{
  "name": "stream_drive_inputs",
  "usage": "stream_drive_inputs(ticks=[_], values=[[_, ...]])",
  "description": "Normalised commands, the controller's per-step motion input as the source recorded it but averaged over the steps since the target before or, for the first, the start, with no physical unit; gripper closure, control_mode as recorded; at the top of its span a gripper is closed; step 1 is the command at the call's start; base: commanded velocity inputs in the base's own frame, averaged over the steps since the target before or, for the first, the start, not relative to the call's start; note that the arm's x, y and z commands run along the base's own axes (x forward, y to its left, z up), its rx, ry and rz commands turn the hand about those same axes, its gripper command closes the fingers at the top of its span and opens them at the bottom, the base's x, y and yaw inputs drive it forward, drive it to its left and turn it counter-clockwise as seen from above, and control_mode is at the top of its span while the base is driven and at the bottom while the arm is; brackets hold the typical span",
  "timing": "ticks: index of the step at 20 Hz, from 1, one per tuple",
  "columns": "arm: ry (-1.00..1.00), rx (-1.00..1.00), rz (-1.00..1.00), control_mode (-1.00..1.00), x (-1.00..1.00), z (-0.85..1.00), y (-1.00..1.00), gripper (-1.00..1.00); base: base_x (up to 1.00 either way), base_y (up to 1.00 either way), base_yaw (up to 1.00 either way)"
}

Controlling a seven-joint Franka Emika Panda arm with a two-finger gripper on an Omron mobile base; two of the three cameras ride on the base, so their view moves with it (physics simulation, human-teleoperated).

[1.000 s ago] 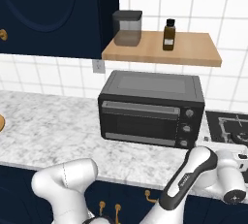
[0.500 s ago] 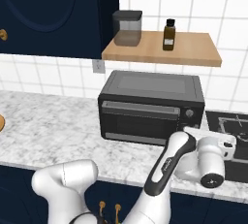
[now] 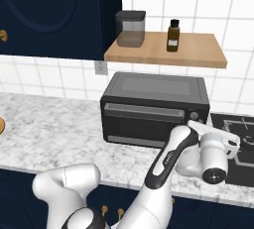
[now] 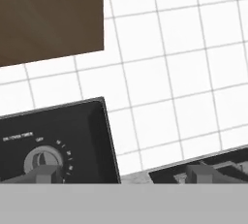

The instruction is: Pick up the kebab skewer and baguette bread, and place them inside the toaster oven. Close the toaster oven door and start by setting the timer.

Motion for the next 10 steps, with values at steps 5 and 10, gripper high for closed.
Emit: stream_drive_inputs(ticks=[5,10], values=[[0.0,0.1,0.0,-1.0,0.0,0.0,0.17,-1.0,0.0,0.0,0.0],[0.0,0.05,0.0,-1.0,0.0,0.0,0.23,-1.0,0.0,0.0,0.0]])
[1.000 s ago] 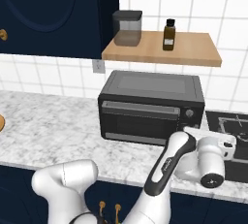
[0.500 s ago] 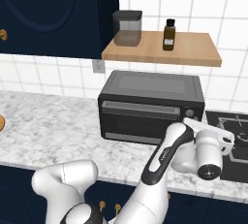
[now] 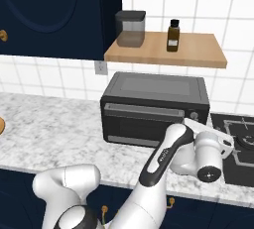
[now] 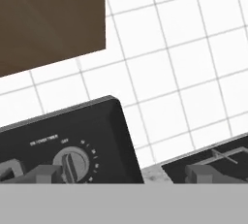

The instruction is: Pick up the kebab skewer and baguette bread, and place them inside the toaster oven. Close the toaster oven door and start by setting the timer.

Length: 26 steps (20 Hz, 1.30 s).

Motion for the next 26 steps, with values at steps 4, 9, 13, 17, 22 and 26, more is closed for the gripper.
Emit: stream_drive_inputs(ticks=[4,9,13,17,22,26], values=[[0.01,0.02,0.0,-1.0,0.0,0.0,0.34,-1.0,0.0,0.0,0.0],[0.01,0.07,0.0,-1.0,0.04,0.0,0.16,-1.0,0.0,0.0,0.0],[0.01,0.15,0.0,-1.0,0.0,0.0,0.06,-1.0,0.0,0.0,0.0],[0.0,0.15,0.0,-1.0,0.09,0.0,0.0,-1.0,0.0,0.0,0.0],[0.0,0.14,0.0,-1.0,0.11,0.0,0.0,-1.0,0.0,0.0,0.0],[0.0,0.05,0.0,-1.0,0.08,0.0,0.01,-1.0,0.0,0.0,0.0]])
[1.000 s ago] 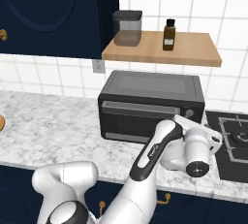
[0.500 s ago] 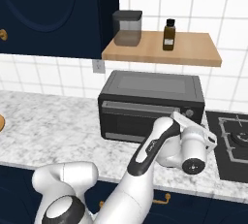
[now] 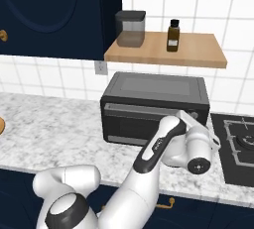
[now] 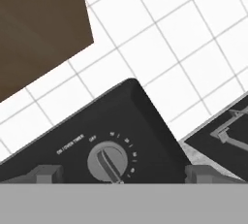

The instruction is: Pick up the kebab skewer and baguette bread, and place them inside the toaster oven. Close the toaster oven door and start by setting the timer.

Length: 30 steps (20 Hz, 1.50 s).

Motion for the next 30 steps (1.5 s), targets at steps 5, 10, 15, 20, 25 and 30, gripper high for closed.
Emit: stream_drive_inputs(ticks=[5,10,15,20,25,30], values=[[0.0,0.0,0.0,-1.0,0.11,0.0,0.06,-1.0,0.0,0.0,0.0],[0.0,0.01,0.0,-1.0,0.1,0.0,0.06,-1.0,0.0,0.0,0.0],[0.0,0.1,0.0,-1.0,0.05,0.0,0.0,-1.0,0.0,0.0,0.0],[0.0,0.08,0.0,-1.0,0.03,0.0,0.0,-1.0,0.0,0.0,0.0],[0.0,0.01,0.0,-1.0,0.11,0.0,0.13,-1.0,0.0,0.0,0.0],[0.0,0.01,0.0,-1.0,0.16,0.0,0.08,-1.0,0.0,0.0,0.0]])
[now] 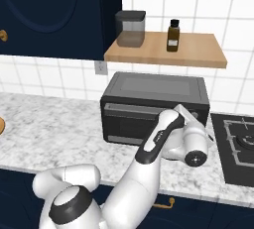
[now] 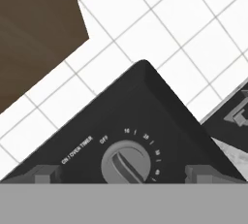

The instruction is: Pick up the kebab skewer and baguette bread, and place them inside the toaster oven. Close the toaster oven door and start by setting the timer.

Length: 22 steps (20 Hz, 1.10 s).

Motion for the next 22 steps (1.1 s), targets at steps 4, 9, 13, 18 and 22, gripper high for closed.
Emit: stream_drive_inputs(ticks=[4,9,13,18,22], values=[[0.0,0.05,0.0,-1.0,0.2,0.0,0.0,-1.0,0.0,0.0,0.0],[0.0,0.03,0.0,-1.0,0.13,0.02,0.0,-1.0,0.0,0.0,0.0],[0.0,0.04,0.0,-1.0,0.03,0.03,0.0,-1.0,0.0,0.0,0.0],[0.0,0.03,0.0,-1.0,0.0,0.08,0.0,-1.0,0.0,0.0,0.0],[0.0,0.02,0.0,-1.0,0.05,0.09,0.0,-1.0,0.0,0.0,0.0]])
